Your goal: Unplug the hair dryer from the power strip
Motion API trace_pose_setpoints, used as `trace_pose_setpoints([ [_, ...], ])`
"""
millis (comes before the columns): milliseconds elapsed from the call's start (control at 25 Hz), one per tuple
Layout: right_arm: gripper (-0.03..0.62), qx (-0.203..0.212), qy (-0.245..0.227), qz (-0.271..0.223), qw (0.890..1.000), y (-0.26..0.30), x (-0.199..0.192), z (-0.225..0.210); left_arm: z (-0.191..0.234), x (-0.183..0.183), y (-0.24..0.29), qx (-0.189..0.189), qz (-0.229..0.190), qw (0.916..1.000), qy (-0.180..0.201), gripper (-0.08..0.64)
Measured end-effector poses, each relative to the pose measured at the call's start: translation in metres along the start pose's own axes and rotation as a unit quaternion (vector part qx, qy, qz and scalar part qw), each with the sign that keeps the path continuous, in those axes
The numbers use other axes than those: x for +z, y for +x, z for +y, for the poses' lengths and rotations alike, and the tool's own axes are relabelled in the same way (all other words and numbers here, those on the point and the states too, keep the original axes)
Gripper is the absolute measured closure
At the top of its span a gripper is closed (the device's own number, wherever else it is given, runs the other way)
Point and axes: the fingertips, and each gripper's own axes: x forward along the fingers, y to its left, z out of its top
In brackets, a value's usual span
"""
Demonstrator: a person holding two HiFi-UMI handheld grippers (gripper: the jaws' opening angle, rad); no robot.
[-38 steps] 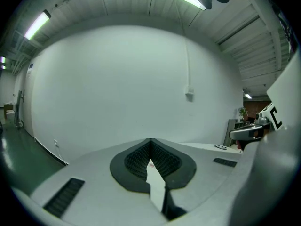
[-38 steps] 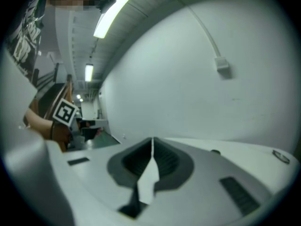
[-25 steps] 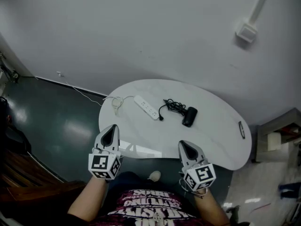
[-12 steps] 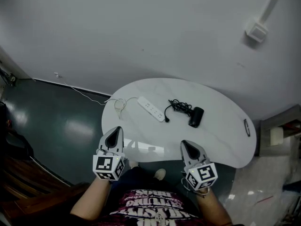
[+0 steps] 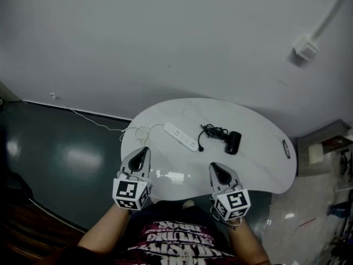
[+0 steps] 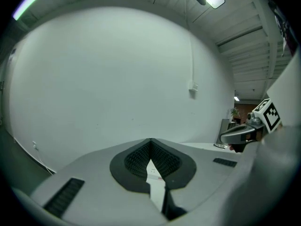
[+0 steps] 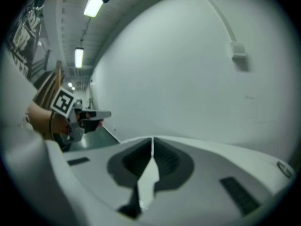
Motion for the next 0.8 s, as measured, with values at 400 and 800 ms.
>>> trace_pose_setpoints([
  [400, 0.557, -0.010, -0.034, 0.098, 0.995, 0.044, -0.045, -0.007, -0.016, -0.048, 0.046, -0.076, 0.055, 0.9952, 0.028, 0.543],
  [800, 0.555, 0.027, -0.068, 0.219, 0.973, 0.130, -0.136, -0.062, -0.034, -0.095, 0.132, -0.061, 0.117, 0.9910, 0.024, 0.542],
])
